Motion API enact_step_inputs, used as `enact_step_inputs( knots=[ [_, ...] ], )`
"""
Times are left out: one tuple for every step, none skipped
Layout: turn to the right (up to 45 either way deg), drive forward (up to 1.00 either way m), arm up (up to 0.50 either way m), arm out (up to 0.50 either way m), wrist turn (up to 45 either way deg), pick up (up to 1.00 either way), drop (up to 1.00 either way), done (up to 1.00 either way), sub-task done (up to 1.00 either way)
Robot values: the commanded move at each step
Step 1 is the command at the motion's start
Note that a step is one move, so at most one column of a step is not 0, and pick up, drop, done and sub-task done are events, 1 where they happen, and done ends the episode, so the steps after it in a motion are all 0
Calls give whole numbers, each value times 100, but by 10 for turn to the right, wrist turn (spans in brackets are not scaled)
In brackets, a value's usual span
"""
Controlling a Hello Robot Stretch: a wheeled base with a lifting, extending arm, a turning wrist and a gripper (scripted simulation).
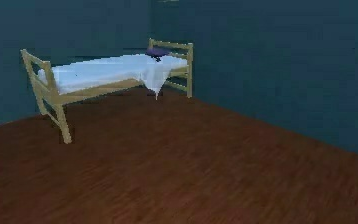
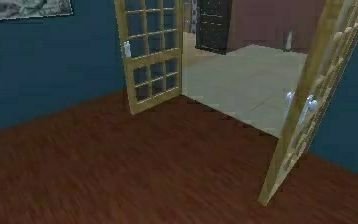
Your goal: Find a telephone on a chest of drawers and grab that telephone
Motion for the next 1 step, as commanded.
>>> enact_step_inputs(
  knots=[
    [-210, 0, 0, 0, 0, 0, 0, 0, 0]
  ],
)
